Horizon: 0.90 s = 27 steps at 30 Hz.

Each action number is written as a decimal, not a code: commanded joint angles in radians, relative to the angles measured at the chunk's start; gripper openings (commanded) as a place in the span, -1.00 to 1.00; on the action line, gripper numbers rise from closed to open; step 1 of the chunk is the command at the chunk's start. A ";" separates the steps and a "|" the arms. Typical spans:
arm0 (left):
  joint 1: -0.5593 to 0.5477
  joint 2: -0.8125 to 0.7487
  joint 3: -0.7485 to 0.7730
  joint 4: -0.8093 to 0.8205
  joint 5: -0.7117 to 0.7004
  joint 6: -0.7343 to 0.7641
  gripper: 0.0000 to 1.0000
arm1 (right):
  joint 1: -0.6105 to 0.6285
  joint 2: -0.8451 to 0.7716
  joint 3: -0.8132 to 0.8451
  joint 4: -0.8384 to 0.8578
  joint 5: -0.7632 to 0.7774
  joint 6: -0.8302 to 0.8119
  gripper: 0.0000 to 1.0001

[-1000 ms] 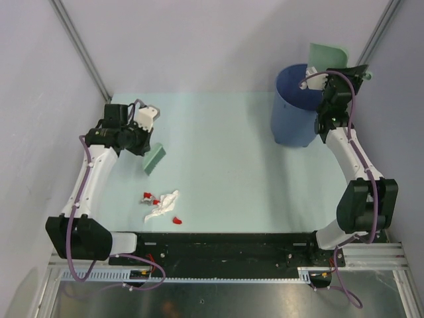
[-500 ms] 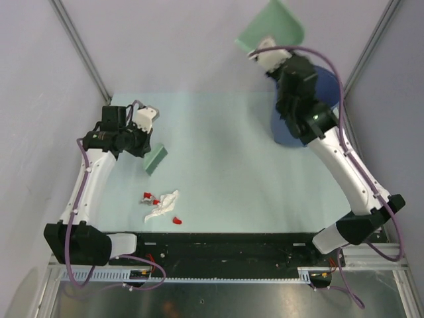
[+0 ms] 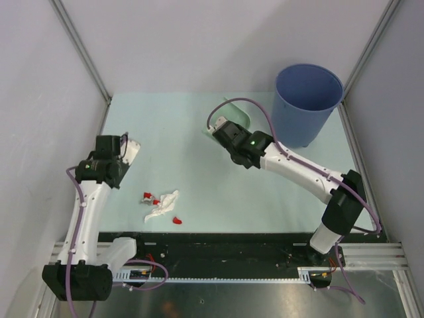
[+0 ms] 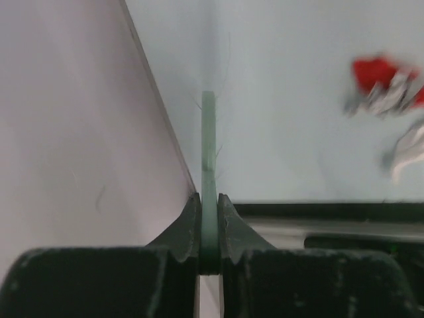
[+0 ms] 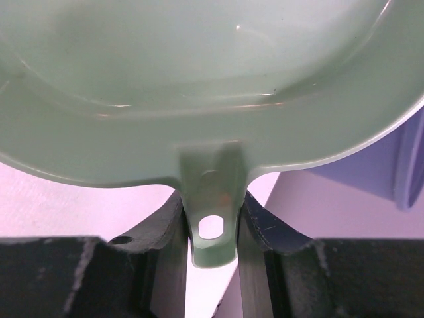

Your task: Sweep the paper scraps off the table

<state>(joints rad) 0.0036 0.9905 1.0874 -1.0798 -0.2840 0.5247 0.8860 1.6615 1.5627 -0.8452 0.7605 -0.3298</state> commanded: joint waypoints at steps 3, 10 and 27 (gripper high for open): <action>0.019 0.029 -0.167 -0.109 -0.024 0.047 -1.00 | 0.013 -0.039 -0.062 -0.020 0.016 0.135 -1.00; -0.184 0.221 -0.051 -0.140 0.367 -0.015 -1.00 | 0.001 -0.124 -0.101 0.012 -0.030 0.159 -1.00; -0.499 0.829 0.784 -0.106 0.580 -0.198 -0.99 | -0.027 -0.200 -0.116 -0.106 -0.017 0.261 -1.00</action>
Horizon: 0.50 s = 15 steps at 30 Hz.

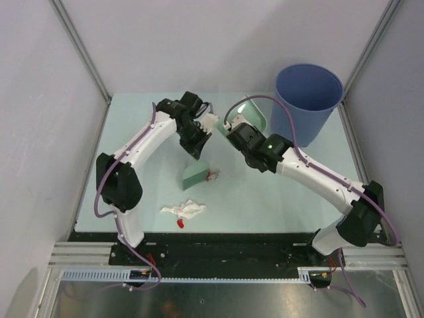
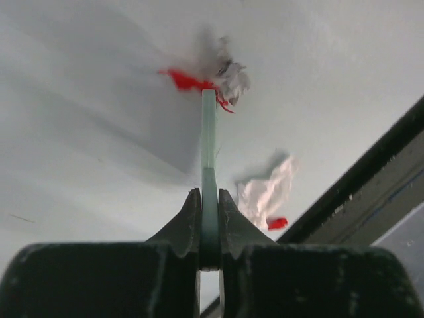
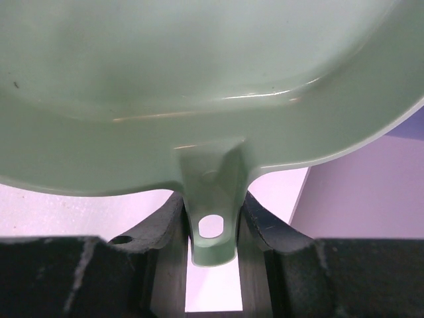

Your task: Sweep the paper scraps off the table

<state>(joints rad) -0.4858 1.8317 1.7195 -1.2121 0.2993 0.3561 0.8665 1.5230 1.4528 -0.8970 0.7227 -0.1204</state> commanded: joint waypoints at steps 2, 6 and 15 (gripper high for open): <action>-0.008 -0.052 0.189 0.026 -0.028 -0.013 -1.00 | -0.007 -0.072 -0.012 -0.066 0.015 0.059 -1.00; -0.011 -0.202 0.160 0.022 0.036 0.039 -1.00 | -0.011 -0.086 -0.043 -0.069 -0.003 0.068 -1.00; -0.059 -0.544 -0.173 -0.237 0.182 0.306 -1.00 | -0.070 -0.096 -0.075 -0.037 -0.087 0.056 -1.00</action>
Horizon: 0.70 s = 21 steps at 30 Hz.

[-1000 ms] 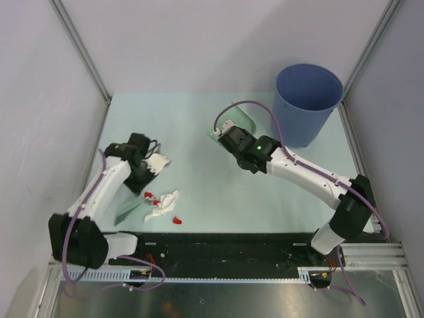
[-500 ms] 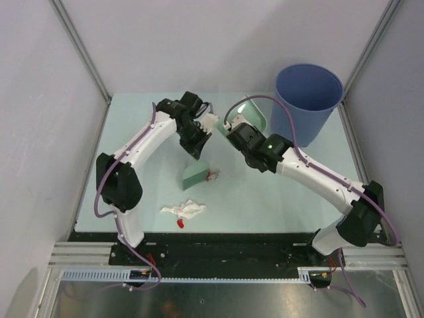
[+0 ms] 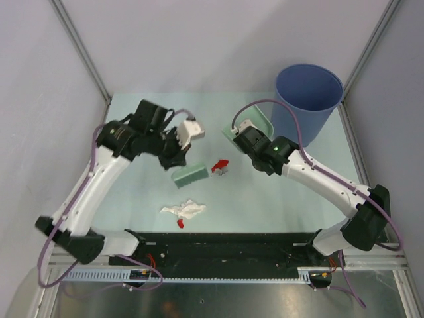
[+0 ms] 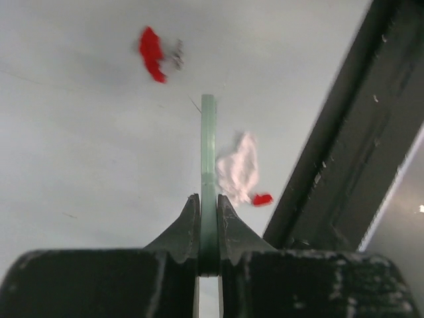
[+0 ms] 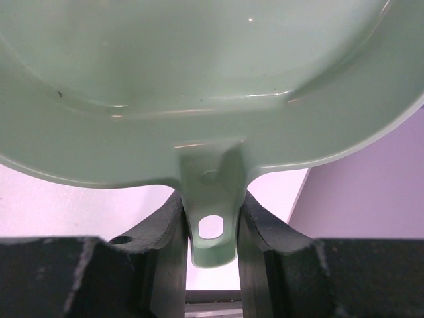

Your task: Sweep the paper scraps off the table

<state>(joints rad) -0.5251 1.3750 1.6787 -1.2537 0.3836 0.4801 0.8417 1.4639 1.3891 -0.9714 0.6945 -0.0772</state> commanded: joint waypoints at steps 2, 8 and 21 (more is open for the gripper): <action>-0.023 -0.134 -0.207 -0.214 0.090 0.233 -1.00 | -0.090 -0.054 -0.031 0.089 -0.157 0.002 -1.00; -0.182 -0.246 -0.487 -0.214 0.087 0.282 -1.00 | -0.121 -0.037 -0.045 0.117 -0.216 0.010 -1.00; -0.056 0.019 -0.487 -0.035 0.031 0.419 -1.00 | -0.134 0.021 -0.104 0.097 -0.204 0.043 -1.00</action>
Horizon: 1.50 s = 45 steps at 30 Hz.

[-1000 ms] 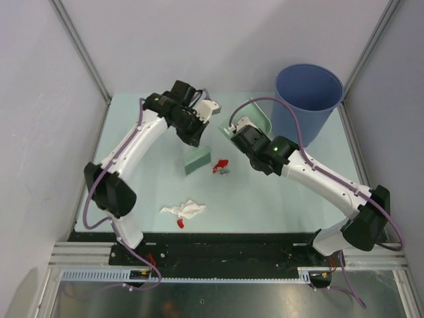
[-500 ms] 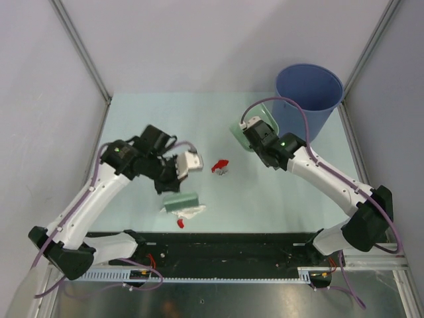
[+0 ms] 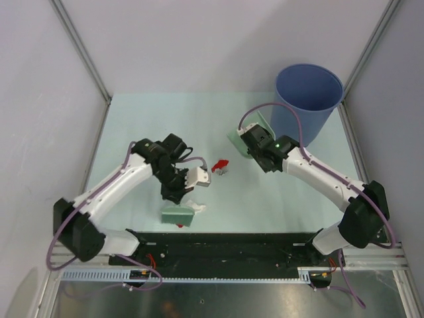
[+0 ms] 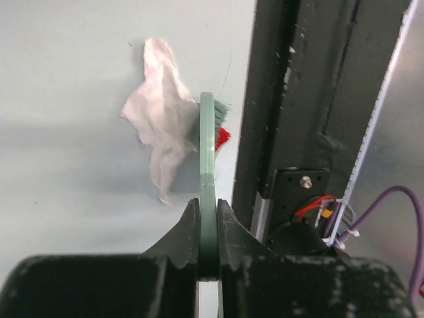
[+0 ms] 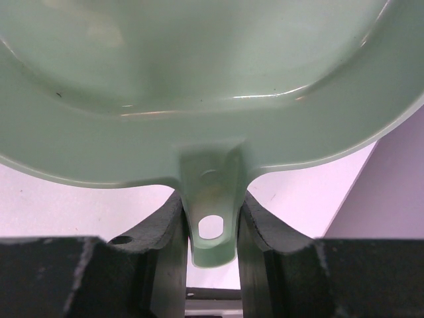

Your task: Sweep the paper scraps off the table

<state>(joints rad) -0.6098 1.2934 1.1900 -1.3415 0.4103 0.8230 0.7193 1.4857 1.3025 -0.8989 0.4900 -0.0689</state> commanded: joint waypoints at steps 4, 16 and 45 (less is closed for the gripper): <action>0.100 0.184 0.141 0.218 -0.004 -0.059 -1.00 | -0.026 -0.007 -0.020 0.029 -0.028 0.050 -1.00; 0.156 0.226 0.327 0.300 0.120 -0.213 -1.00 | 0.074 -0.028 -0.117 -0.092 -0.412 0.211 -1.00; 0.349 0.481 0.528 0.482 -0.206 -0.499 -1.00 | 0.282 0.433 0.004 -0.307 -0.530 0.268 -1.00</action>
<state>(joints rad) -0.2562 1.6737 1.6482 -0.9188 0.2157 0.3874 0.9874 1.8294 1.1931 -1.1400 -0.0994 0.2081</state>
